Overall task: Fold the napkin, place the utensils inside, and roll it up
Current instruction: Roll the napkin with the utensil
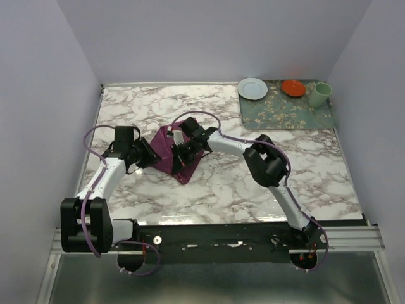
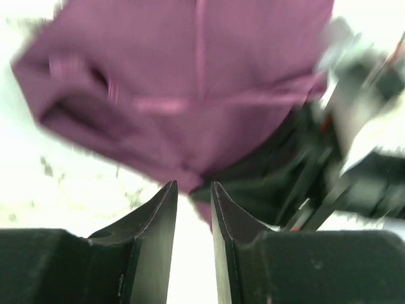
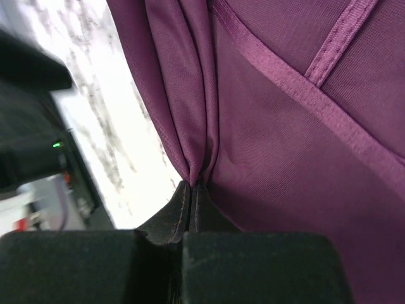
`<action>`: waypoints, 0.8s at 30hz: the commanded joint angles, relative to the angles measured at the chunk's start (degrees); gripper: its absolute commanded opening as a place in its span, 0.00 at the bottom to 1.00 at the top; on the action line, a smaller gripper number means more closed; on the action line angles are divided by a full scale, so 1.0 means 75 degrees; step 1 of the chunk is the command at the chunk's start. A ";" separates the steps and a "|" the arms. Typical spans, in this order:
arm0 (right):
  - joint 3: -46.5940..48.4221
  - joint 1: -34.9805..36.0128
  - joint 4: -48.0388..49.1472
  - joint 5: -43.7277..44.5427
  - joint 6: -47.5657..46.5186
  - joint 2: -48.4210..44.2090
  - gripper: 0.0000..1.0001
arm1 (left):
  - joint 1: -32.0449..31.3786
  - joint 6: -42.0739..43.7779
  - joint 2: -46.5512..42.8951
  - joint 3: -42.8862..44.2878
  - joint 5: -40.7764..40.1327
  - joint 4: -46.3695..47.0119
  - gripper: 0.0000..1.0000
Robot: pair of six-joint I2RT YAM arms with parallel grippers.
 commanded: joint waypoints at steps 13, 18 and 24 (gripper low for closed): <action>0.0953 -0.0345 -0.1380 -0.1750 0.1088 0.1362 0.01 | -0.0301 -0.1351 -0.0182 -0.1077 0.0117 -0.0190 0.58; 0.0941 -0.0345 -0.1357 -0.1633 0.1147 0.1350 0.00 | -0.0301 -0.2020 0.0194 -0.0878 0.0070 -0.0599 0.59; 0.0859 -0.0345 -0.1310 -0.1539 0.1100 0.1304 0.01 | -0.0290 -0.2138 0.0181 -0.0890 0.0070 -0.0530 0.62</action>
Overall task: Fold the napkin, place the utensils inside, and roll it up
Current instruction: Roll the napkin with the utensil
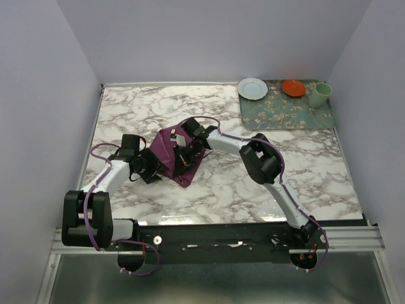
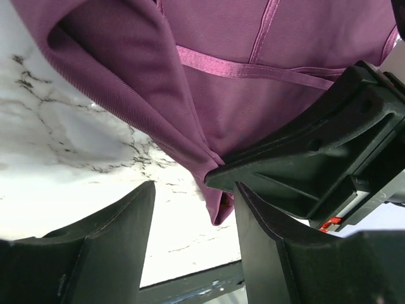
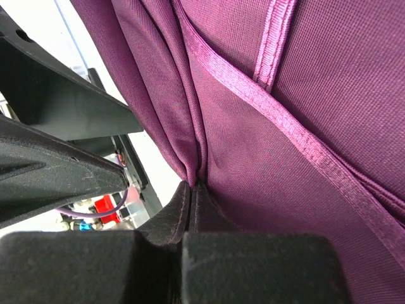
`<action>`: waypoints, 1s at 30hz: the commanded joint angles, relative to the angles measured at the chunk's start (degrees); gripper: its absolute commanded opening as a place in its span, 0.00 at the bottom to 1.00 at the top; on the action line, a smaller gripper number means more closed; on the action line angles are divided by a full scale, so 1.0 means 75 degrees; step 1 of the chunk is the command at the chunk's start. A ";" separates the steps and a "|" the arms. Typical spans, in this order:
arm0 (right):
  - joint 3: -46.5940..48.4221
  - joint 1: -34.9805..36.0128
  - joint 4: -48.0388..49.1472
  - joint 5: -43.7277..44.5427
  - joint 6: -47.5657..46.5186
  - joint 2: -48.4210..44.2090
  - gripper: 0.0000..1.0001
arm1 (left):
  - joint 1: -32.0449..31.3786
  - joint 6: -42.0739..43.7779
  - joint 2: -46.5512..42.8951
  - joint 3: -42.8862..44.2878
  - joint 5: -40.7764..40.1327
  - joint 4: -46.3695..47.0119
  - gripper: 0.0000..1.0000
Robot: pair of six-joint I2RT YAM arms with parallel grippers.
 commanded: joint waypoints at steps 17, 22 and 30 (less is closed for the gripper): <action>-0.0179 0.0048 -0.0389 0.0718 -0.0350 0.0154 0.01 | 0.0011 -0.0516 0.1037 0.0447 -0.0362 0.0396 0.36; -0.0202 0.0048 -0.0412 0.0695 -0.0420 0.0108 0.01 | 0.0011 -0.0411 0.1144 0.0552 -0.0537 0.0315 0.49; -0.0191 0.0048 -0.0471 0.0823 -0.0572 0.0084 0.01 | 0.0069 -0.0481 0.1179 0.0576 -0.0539 0.0466 0.00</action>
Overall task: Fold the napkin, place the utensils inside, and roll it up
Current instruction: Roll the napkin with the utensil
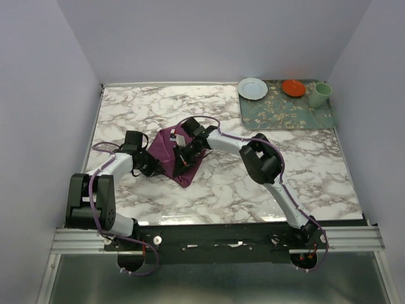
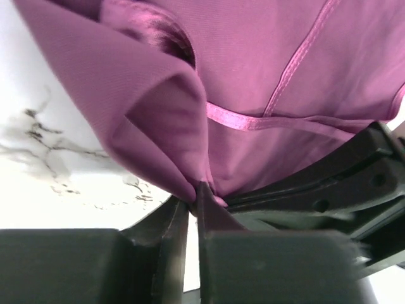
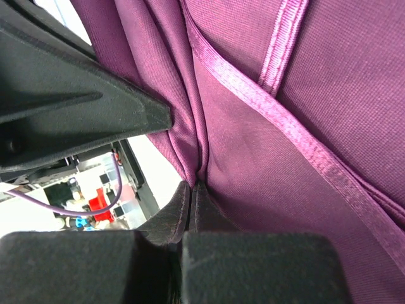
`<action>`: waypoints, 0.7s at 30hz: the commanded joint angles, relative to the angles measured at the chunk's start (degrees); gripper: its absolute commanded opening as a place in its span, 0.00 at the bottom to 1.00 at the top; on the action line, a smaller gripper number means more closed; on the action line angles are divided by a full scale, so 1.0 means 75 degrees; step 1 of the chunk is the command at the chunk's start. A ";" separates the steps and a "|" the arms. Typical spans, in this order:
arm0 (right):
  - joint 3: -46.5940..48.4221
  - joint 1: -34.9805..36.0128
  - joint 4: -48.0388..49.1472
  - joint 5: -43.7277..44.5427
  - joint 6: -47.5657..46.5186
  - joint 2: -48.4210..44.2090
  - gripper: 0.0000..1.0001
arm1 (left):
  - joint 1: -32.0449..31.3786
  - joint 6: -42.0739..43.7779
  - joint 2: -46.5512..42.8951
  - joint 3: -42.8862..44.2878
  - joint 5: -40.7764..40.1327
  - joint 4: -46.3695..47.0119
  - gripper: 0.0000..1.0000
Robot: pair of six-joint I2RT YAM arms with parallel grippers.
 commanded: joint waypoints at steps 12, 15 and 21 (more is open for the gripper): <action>0.0351 0.0046 -0.1294 0.1116 -0.1347 -0.0100 0.21 | 0.0301 -0.0044 0.0253 0.0326 -0.0025 -0.0029 0.00; 0.0409 0.0057 -0.1387 0.1245 -0.1510 -0.0299 0.34 | 0.0336 -0.0067 0.0323 0.0349 0.0092 -0.0077 0.00; 0.0515 0.0151 -0.1716 0.1667 -0.2026 -0.0779 0.55 | 0.0359 -0.0102 0.0335 0.0314 0.0186 -0.0159 0.00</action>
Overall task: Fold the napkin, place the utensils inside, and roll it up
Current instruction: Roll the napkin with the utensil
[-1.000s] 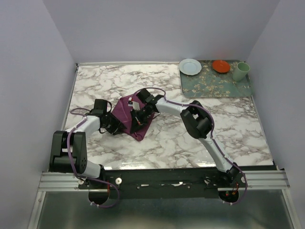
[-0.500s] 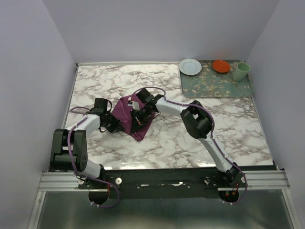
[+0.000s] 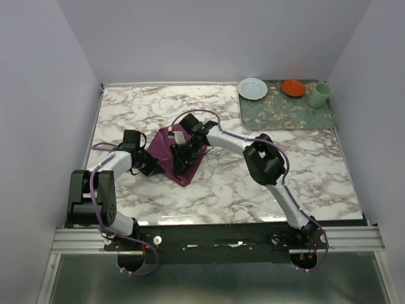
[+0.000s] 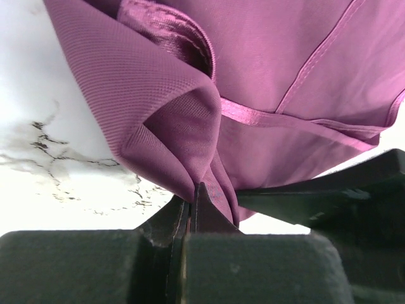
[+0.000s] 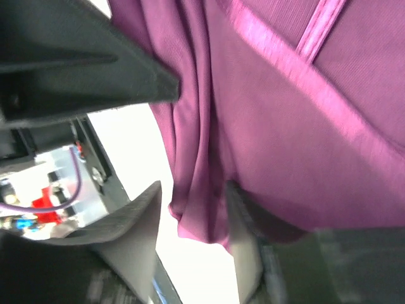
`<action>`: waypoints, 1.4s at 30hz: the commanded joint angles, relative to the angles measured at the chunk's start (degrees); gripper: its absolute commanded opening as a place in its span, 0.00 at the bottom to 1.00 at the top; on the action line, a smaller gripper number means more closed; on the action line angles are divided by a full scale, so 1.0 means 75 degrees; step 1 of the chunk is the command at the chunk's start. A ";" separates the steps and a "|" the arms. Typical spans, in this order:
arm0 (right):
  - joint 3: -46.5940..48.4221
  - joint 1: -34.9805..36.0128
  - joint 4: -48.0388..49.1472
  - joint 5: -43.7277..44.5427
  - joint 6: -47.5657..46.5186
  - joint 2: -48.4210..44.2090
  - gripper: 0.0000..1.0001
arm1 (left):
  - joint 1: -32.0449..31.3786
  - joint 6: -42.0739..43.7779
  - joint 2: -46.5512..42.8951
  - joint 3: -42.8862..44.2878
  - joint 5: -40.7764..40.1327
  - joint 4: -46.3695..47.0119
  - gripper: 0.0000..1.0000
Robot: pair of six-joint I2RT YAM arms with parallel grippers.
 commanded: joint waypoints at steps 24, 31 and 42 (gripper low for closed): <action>-0.1328 0.1964 0.0267 0.5676 -0.1770 -0.1733 0.69 | 0.0141 -0.0076 0.0026 0.0242 0.0053 -0.0264 0.00; -0.1468 0.2515 0.0432 0.7693 -0.1735 -0.1511 0.66 | 0.0129 -0.0076 0.0038 0.0277 0.0064 -0.0288 0.00; -0.1598 0.2562 0.0666 0.8422 -0.1793 -0.1370 0.27 | 0.0387 -0.0041 0.0085 0.0253 0.0123 -0.0288 0.00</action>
